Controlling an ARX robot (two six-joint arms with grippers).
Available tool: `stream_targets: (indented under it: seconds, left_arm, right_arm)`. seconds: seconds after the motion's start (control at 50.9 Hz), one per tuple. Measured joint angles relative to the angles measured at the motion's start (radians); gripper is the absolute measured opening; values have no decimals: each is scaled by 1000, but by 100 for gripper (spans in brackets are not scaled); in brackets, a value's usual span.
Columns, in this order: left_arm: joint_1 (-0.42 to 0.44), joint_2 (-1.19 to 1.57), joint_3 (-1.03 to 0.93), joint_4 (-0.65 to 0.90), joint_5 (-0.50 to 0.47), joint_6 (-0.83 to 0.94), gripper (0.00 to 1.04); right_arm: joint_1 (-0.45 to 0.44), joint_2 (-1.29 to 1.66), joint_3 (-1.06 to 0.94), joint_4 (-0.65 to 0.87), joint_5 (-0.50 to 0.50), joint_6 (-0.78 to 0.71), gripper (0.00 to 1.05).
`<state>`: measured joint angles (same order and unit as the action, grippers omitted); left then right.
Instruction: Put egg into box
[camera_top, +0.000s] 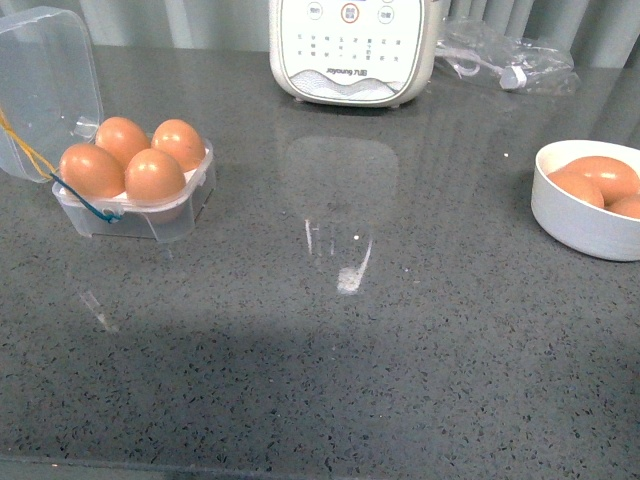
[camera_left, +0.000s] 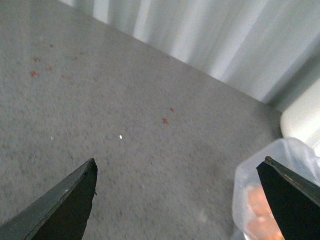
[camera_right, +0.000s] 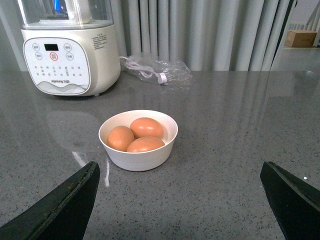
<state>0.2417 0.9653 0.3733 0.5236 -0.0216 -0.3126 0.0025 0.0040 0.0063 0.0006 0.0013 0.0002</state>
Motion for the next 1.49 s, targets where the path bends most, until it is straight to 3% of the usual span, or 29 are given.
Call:
stream_targets:
  seconds: [0.157, 0.255, 0.452, 0.865, 0.983, 1.101, 1.16, 1.356, 1.415, 1.494]
  left_arm:
    - [-1, 274, 113, 197, -85, 142, 98]
    - [2, 420, 200, 186, -108, 172, 98]
    - [-56, 518, 298, 23, -29, 167, 98]
    - [-257, 450, 266, -45, 134, 123, 98]
    - [-251, 411, 253, -43, 139, 92, 98]
    - [-169, 266, 200, -95, 211, -33, 98]
    - [-146, 188, 166, -134, 203, -48, 98]
    - [-139, 147, 154, -138, 203, -63, 98]
    - [-152, 148, 93, 24, 123, 39, 87]
    - [-161, 115, 2, 167, 95, 184, 71]
  right_arm:
    - [0, 0, 0, 0, 0, 0, 97]
    - [0, 0, 0, 0, 0, 0, 97]
    - [0, 0, 0, 0, 0, 0, 97]
    - [0, 0, 0, 0, 0, 0, 97]
    - [0, 0, 0, 0, 0, 0, 97]
    - [0, 0, 0, 0, 0, 0, 97]
    - [0, 0, 0, 0, 0, 0, 97]
    - [0, 0, 0, 0, 0, 0, 97]
    - [0, 0, 0, 0, 0, 0, 97]
    - [0, 0, 0, 0, 0, 0, 97]
